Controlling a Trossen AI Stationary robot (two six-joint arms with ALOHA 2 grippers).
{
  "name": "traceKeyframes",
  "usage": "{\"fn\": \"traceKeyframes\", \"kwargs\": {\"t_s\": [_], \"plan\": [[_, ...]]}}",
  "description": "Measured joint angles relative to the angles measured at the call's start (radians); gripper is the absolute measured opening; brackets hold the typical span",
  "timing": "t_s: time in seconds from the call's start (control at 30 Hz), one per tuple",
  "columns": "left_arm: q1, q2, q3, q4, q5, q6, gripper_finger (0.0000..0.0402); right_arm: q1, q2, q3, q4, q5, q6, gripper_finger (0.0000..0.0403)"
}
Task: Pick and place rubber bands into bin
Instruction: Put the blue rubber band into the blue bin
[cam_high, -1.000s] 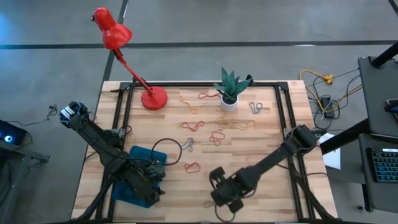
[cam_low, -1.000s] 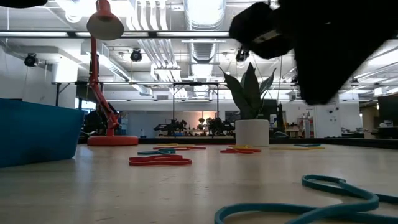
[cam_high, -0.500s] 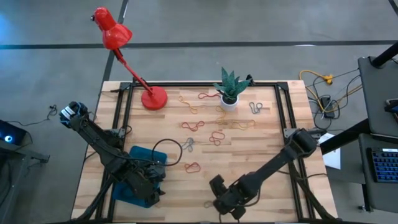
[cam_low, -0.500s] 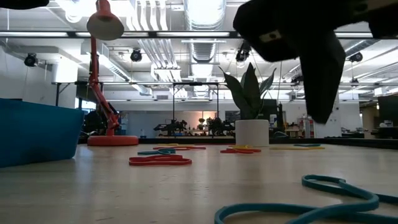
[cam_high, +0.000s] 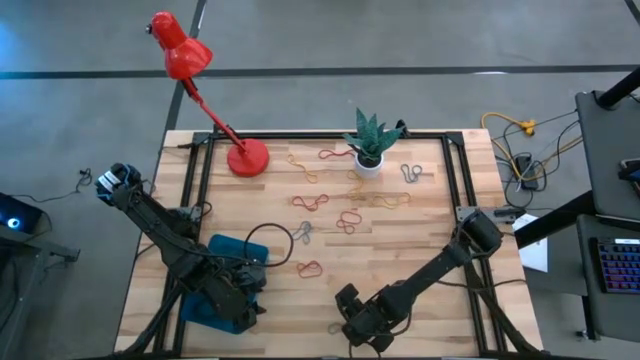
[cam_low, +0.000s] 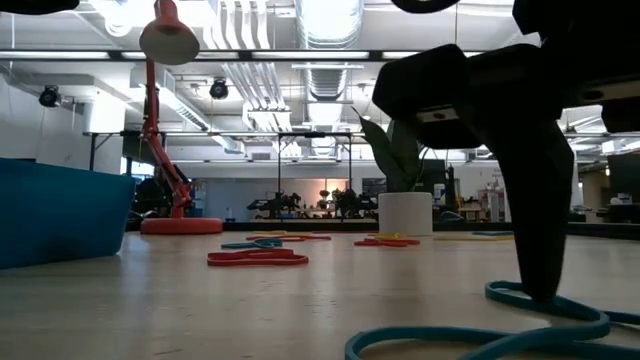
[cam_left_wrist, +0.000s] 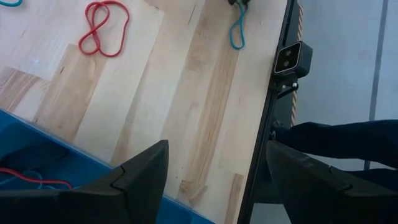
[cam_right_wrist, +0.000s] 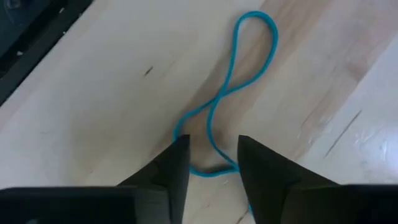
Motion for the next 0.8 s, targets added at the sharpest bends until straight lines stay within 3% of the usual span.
{"fn": "traceKeyframes", "kwargs": {"t_s": [0.47, 0.63, 0.8], "plan": [[0.0, 0.0, 0.0, 0.002, 0.0, 0.001, 0.0254, -0.002, 0.014, -0.003, 0.019, -0.005, -0.014, 0.0016], [0.0, 0.0, 0.0, 0.003, 0.0, 0.0, 0.0254, -0.009, 0.014, -0.01, 0.023, -0.028, 0.002, 0.0009], [0.0, 0.0, 0.0, 0.009, 0.0, -0.001, 0.0254, -0.035, 0.004, -0.013, 0.038, -0.05, 0.153, 0.0008]]}}
